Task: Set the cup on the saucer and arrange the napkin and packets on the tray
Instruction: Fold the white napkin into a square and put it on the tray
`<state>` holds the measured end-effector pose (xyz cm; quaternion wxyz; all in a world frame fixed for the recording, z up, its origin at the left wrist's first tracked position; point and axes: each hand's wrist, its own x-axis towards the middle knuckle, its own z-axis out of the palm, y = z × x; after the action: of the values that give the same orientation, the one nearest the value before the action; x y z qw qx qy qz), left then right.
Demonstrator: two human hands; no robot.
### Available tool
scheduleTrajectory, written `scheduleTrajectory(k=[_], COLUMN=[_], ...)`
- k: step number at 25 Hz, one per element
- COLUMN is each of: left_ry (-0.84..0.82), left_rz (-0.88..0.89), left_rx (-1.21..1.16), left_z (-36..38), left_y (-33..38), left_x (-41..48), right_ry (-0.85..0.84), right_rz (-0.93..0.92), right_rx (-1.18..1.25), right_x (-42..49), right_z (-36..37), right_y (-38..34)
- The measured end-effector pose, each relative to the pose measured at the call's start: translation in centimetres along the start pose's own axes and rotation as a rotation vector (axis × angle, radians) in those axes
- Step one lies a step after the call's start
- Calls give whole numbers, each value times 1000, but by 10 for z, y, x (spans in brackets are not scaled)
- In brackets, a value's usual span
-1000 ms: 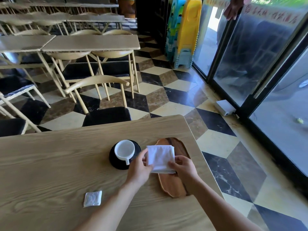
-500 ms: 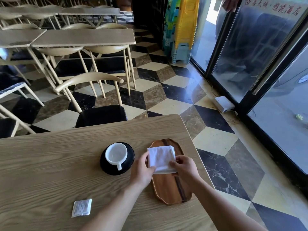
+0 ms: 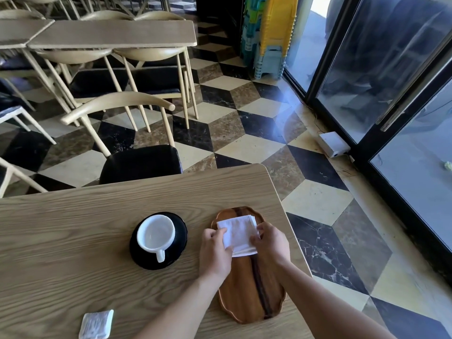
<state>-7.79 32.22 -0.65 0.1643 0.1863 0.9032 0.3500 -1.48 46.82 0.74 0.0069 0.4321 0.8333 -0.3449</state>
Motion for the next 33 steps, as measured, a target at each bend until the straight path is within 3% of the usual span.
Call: scheduleTrajectory(k=[3, 8, 14, 20, 27, 33], left_ry=[59, -24, 10, -62, -160, -44], left_rz=[168, 474, 493, 438, 451, 434], left_rx=[69, 391, 556, 552, 789, 685], left_z=[1, -6, -5, -3, -6, -30], left_y=[-4, -11, -12, -10, -13, -23], left_x=[-2, -7, 7, 9, 1, -16], right_ry=[42, 79, 43, 0, -10, 89], right_rz=[-41, -91, -166, -185, -180, -209], right_rx=[-8, -30, -61, -86, -90, -137], right_x=[6, 12, 14, 17, 15, 1], right_z=[4, 2, 5, 7, 4, -2], right_y=[2, 1, 0, 1, -4, -10])
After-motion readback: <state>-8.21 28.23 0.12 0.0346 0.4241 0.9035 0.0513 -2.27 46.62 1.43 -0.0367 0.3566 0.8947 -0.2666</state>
